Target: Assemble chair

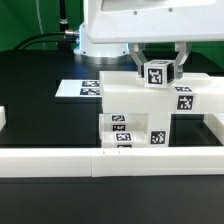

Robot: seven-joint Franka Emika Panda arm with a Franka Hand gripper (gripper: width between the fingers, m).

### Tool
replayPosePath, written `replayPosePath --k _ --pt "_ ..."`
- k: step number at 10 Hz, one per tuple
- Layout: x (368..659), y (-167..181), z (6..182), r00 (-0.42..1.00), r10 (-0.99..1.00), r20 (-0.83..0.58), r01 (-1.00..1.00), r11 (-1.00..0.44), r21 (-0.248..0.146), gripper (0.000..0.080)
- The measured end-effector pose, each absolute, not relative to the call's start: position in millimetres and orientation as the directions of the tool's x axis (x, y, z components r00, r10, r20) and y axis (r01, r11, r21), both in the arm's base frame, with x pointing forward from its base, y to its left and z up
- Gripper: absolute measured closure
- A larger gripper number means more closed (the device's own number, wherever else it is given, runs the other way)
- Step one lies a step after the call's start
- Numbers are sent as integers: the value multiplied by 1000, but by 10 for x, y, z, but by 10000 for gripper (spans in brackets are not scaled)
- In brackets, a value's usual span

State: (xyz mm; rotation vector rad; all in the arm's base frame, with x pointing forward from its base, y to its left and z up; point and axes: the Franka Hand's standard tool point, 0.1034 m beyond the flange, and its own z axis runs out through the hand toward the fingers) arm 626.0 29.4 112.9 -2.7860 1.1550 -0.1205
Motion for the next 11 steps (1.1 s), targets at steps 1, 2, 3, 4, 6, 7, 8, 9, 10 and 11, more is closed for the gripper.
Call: replayPosePath --k 1,2,3,4,6,7,8,9,10,11 --pt "6262 295 1127 632 -775 5 -764 -625 -162 530" --pt "6262 298 1128 568 -823 -11 -812 -558 -172 530" --pt "6263 314 1129 457 -889 -38 -879 -445 -173 530" --pt "6265 340 1128 349 -935 -60 -927 -335 -168 530" --pt "6267 359 1128 291 -954 -74 -947 -276 -166 524" --pt "6265 360 1124 313 -947 -71 -940 -298 -167 524" --pt "6265 363 1124 339 -938 -66 -931 -325 -169 316" --pt "6266 382 1136 348 -935 -67 -928 -333 -169 316" --pt "6271 392 1142 413 -909 -53 -900 -399 -176 187" --pt "6267 388 1131 495 -868 -37 -858 -482 -178 161"
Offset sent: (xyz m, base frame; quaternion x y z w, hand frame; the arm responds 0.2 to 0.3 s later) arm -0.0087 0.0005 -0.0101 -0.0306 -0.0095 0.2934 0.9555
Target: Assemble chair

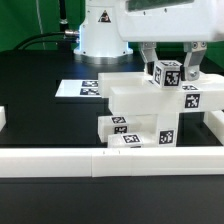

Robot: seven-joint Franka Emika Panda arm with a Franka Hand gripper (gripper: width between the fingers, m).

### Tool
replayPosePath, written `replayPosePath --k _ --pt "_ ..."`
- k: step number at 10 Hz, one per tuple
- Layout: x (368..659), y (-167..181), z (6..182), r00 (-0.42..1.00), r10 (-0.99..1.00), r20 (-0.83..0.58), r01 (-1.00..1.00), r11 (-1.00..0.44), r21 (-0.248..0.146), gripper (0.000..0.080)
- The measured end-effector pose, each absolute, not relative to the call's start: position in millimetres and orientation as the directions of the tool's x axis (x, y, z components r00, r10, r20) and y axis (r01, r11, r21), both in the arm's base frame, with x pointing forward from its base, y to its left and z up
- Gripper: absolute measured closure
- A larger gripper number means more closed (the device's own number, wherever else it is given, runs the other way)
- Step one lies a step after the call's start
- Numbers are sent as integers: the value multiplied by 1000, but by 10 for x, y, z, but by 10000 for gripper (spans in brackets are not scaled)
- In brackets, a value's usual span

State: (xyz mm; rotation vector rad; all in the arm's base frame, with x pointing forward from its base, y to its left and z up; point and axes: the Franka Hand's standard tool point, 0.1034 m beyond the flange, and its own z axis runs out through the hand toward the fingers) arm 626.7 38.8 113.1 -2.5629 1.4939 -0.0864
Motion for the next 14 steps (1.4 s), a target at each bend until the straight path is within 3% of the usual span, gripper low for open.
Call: replayPosePath --k 2,6,9,13,14 --pt "6266 385 1127 619 -786 -10 -774 -607 -181 152" --pt "6269 406 1158 913 -404 55 -396 -912 -108 151" --pt "6299 386 1173 992 -110 58 -105 -991 -81 151" --pt "6304 319 1146 988 129 80 133 -989 -59 151" --pt "6303 324 1145 991 113 78 117 -991 -61 256"
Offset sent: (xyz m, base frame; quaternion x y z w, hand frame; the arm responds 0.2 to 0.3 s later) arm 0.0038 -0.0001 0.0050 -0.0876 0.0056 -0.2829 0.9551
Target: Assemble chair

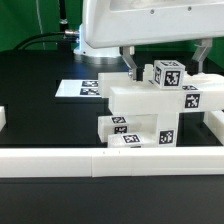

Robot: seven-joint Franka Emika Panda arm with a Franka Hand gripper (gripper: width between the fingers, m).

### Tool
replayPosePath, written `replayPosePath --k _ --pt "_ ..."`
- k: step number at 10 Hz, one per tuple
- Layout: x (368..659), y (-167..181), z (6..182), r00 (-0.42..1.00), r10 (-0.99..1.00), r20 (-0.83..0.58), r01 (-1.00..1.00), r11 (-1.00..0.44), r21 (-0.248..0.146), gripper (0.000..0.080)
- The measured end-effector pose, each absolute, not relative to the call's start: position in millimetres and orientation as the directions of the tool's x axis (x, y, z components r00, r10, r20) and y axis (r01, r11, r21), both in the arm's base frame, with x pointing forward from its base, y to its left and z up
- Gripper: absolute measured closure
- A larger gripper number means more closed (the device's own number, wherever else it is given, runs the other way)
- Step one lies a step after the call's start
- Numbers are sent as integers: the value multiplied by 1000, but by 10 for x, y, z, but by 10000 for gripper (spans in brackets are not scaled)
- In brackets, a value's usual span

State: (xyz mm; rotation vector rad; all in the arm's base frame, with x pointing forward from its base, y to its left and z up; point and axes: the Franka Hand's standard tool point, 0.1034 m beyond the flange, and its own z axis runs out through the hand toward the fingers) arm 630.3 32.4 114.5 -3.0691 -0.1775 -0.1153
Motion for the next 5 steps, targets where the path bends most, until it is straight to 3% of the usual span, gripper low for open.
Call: replayPosePath --k 1,2,3,5 --pt "6302 324 1144 991 113 78 118 -991 -61 256" --pt "6302 325 1142 992 104 77 109 -992 -62 438" --pt "6302 325 1141 994 84 76 88 -994 -63 518" --pt "6302 326 1141 995 59 75 64 -996 -66 518"
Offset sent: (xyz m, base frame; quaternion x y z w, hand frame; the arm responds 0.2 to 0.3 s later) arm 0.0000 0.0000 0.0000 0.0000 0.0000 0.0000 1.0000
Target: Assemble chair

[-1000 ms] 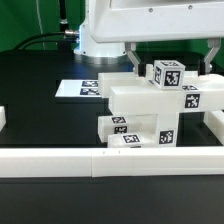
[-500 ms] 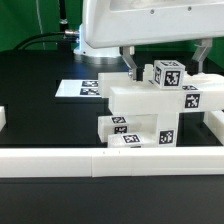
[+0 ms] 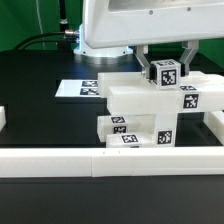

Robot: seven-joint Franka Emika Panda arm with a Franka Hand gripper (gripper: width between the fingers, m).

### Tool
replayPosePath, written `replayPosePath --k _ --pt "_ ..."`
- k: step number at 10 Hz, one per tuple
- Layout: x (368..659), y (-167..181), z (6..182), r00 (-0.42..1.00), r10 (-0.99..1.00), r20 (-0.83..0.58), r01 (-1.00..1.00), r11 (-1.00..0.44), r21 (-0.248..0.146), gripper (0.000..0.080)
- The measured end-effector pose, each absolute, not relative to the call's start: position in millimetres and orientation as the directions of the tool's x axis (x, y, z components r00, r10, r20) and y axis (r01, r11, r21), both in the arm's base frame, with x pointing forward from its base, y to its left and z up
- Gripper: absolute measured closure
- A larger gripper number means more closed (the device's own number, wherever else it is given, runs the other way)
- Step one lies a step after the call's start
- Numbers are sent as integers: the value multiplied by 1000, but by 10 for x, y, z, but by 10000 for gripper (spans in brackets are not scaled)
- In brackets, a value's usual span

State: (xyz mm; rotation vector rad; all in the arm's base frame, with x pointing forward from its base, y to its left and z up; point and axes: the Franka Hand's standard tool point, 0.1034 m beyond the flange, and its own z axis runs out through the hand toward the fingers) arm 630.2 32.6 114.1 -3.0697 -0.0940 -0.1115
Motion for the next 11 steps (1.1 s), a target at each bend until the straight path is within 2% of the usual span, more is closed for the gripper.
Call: replayPosePath --k 4,7,8,11 --pt "6314 331 1136 940 -331 78 -322 -940 -109 518" --pt "6303 326 1133 737 -675 23 -664 -731 -158 518" --pt "6304 326 1134 731 -682 21 -671 -724 -159 518" --pt "6303 354 1132 567 -823 -23 -814 -556 -168 518"
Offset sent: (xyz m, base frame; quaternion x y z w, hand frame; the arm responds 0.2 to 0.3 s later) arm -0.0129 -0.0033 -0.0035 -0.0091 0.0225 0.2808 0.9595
